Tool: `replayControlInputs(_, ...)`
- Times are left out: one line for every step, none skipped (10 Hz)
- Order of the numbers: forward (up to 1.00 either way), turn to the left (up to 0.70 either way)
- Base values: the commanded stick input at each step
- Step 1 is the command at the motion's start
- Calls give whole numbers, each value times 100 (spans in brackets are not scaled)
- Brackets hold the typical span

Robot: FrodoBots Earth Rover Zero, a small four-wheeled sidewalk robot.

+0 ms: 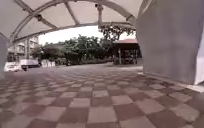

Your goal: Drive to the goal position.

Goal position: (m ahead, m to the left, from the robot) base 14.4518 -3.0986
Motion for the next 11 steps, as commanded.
replayControlInputs(100,8)
replayControlInputs(100,0)
replayControlInputs(100,0)
replayControlInputs(100,0)
replayControlInputs(100,0)
replayControlInputs(100,0)
replayControlInputs(100,0)
replayControlInputs(100,0)
replayControlInputs(100,0)
replayControlInputs(100,0)
replayControlInputs(100,0)
